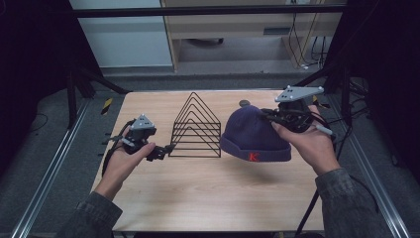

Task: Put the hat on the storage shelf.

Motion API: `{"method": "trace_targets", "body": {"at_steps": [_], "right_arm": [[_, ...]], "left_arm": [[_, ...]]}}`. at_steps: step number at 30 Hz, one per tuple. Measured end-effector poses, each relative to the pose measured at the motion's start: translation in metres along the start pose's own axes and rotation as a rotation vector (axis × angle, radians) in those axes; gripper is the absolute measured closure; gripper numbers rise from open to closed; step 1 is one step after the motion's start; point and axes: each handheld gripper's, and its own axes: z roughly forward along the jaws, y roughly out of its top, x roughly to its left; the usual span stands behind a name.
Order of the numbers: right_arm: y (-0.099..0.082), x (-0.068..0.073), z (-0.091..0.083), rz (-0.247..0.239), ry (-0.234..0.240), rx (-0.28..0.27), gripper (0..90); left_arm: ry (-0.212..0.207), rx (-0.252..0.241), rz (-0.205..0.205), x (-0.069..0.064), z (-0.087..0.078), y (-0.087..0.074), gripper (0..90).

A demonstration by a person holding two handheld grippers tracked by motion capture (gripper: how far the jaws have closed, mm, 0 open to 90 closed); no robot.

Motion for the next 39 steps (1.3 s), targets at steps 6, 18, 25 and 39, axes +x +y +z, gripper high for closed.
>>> {"method": "trace_targets", "body": {"at_steps": [6, 18, 25, 39], "right_arm": [[0.010, -0.004, -0.003, 0.013, -0.006, -0.034, 81.9], [0.041, -0.009, -0.004, 0.008, -0.029, -0.068, 81.9], [0.056, -0.007, -0.002, 0.002, -0.016, -0.082, 81.9], [0.103, -0.005, 0.007, -0.005, -0.009, -0.129, 82.0]], "left_arm": [[-0.035, -0.004, -0.003, 0.002, -0.006, 0.015, 7.7], [-0.005, -0.028, -0.004, 0.010, -0.015, 0.037, 7.3], [-0.008, -0.031, 0.009, 0.008, -0.013, 0.054, 7.2], [-0.047, -0.082, 0.034, 0.008, -0.010, 0.086, 6.8]]}}
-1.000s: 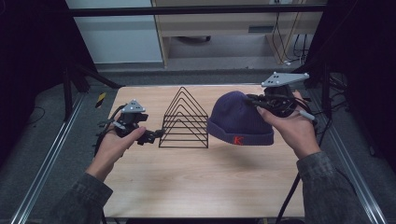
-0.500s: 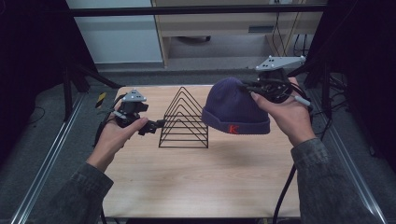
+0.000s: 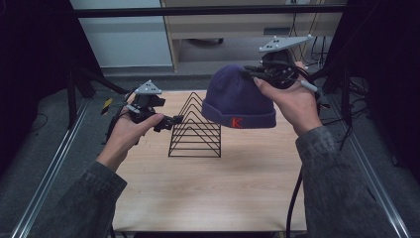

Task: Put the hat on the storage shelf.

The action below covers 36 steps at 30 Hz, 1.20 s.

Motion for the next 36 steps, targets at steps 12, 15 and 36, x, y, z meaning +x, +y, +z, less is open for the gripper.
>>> {"method": "trace_targets", "body": {"at_steps": [12, 15, 36], "right_arm": [[0.023, 0.007, 0.024, -0.009, 0.017, -0.028, 81.9], [0.025, 0.009, 0.027, -0.009, 0.023, -0.034, 81.9], [0.046, 0.050, 0.047, -0.047, 0.110, -0.053, 81.8]], "left_arm": [[0.015, 0.006, 0.013, 0.003, 0.000, 0.003, 5.8], [0.017, 0.005, 0.015, 0.003, -0.002, 0.003, 5.4], [-0.031, 0.014, -0.003, 0.015, 0.015, -0.011, 4.1]]}}
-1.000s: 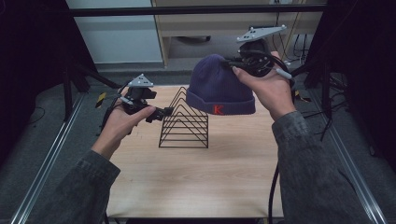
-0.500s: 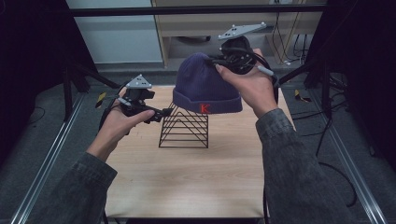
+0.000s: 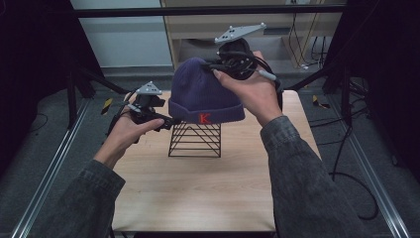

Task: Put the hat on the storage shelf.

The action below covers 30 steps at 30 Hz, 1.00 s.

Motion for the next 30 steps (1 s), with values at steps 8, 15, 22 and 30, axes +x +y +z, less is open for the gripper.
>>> {"method": "trace_targets", "body": {"at_steps": [8, 15, 22, 30], "right_arm": [[0.005, 0.012, 0.004, -0.024, 0.024, -0.002, 81.8], [0.000, 0.009, 0.005, -0.013, 0.021, 0.003, 81.8], [-0.007, -0.001, 0.005, -0.002, 0.001, 0.014, 81.6], [-0.018, -0.015, 0.014, 0.036, -0.015, 0.010, 81.4]], "left_arm": [[-0.027, -0.002, 0.009, 0.000, 0.008, -0.001, 5.8], [-0.045, -0.014, -0.003, 0.002, 0.006, 0.001, 45.4], [0.004, -0.006, 0.040, -0.007, 0.003, 0.004, 67.8], [0.103, -0.011, 0.062, -0.007, -0.012, 0.003, 69.9]]}}
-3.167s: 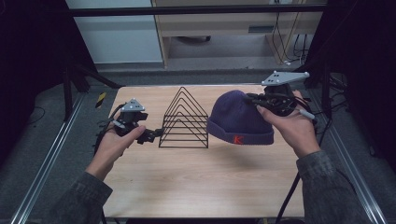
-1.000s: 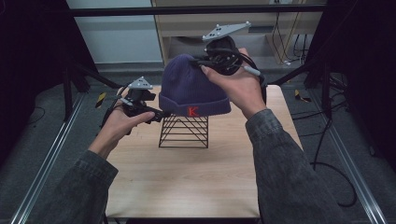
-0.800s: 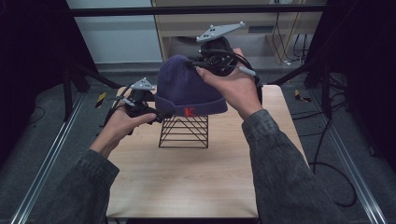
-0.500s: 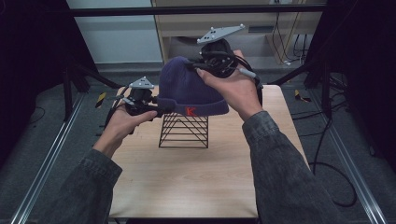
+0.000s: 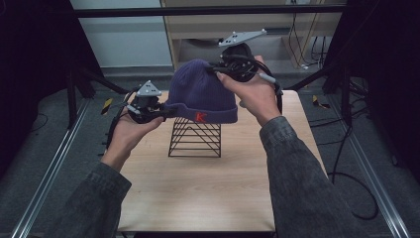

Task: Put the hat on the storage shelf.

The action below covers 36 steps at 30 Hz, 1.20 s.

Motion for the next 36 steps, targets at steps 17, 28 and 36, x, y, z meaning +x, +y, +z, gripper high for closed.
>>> {"method": "trace_targets", "body": {"at_steps": [17, 28, 36], "right_arm": [[-0.005, 0.006, 0.007, -0.008, -0.028, 0.004, 81.2], [-0.013, 0.002, 0.016, -0.001, -0.036, 0.034, 80.8], [-0.019, 0.000, 0.023, 0.005, -0.037, 0.056, 80.4]], "left_arm": [[0.049, 0.004, -0.003, -0.002, -0.005, 0.000, 71.2], [0.050, 0.010, -0.023, -0.002, 0.005, -0.009, 71.2], [0.064, 0.030, -0.026, 0.002, 0.011, -0.012, 71.0]]}}
